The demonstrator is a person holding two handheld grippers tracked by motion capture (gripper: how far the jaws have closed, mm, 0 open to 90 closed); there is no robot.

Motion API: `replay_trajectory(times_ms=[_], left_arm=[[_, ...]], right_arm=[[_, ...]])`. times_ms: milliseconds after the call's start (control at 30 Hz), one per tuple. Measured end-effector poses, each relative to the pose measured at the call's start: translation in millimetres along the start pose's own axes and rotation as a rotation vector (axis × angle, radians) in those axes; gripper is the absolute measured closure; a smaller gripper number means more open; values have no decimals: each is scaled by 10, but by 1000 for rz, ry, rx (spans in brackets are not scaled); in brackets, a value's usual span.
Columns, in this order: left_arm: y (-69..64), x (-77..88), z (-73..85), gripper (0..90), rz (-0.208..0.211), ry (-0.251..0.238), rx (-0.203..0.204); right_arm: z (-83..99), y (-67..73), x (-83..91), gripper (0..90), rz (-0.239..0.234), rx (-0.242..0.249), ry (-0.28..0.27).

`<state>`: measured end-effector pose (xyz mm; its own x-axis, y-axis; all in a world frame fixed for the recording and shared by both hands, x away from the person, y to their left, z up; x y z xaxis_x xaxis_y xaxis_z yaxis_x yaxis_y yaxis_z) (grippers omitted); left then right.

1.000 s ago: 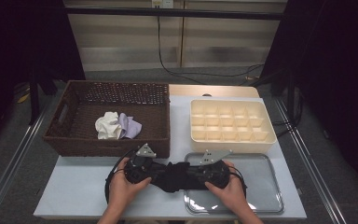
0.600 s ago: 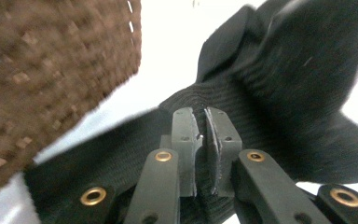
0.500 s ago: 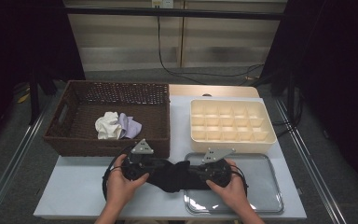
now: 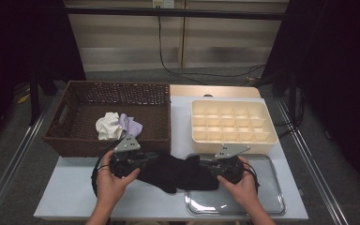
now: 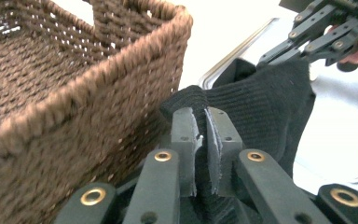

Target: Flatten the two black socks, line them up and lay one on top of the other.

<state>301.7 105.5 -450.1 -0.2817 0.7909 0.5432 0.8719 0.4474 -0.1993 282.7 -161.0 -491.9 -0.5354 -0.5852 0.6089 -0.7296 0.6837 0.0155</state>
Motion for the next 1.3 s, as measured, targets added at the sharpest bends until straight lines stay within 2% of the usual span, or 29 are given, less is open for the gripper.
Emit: replay_trajectory(times_ms=[67, 100, 200, 233, 367, 467, 667, 700, 767, 833, 933, 1133, 1300], left_arm=[[-2, -3, 8, 824, -1, 7, -1], [-14, -24, 12, 824, 4, 13, -7], [-21, -47, 13, 822, 3, 17, -17], [-26, -55, 15, 822, 3, 21, -15], [-32, -70, 12, 822, 11, 19, -17], [-35, -73, 14, 822, 13, 20, -20], [-43, -80, 19, 820, 15, 24, -26], [-52, -83, 26, 819, 19, 24, -26], [-52, -73, 35, 818, 11, 32, -31], [-57, -68, 39, 818, 12, 31, -29], [-70, -46, 68, 817, 7, 40, -28], [-97, -48, 120, 813, 6, 56, -28], [-130, -80, 125, 814, 10, 65, -33]], right_arm=[[29, -3, 2, 834, -1, -9, 11], [60, -14, 3, 792, 0, -23, 17], [40, -21, 14, 756, 6, -22, 15], [16, -19, 25, 725, 12, -25, 18], [-176, -32, 47, 696, 34, 9, 11], [-276, -58, 17, 696, 37, -2, 0], [-360, -20, -115, 696, 14, -15, 2], [-365, 28, -162, 700, -13, -19, -1], [-348, 98, -186, 706, -46, -13, 0], [-334, 123, -191, 709, -52, -4, 2], [-191, 228, -203, 723, -91, 10, 32], [-15, 284, -182, 726, -103, 16, 64], [-14, 264, -164, 703, -99, 7, 53]])
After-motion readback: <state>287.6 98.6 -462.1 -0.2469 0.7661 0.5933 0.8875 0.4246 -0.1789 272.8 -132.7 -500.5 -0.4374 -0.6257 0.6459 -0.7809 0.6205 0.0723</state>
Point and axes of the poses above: each handheld gripper's, and its own axes: x roughly backward along the jaws, z roughly out of its underside, y roughly to its left, the point moved 5 cm from there along -x, roughly forward along the jaws, and after that the axes turned 6 degrees about z, right-handed, at the moved point
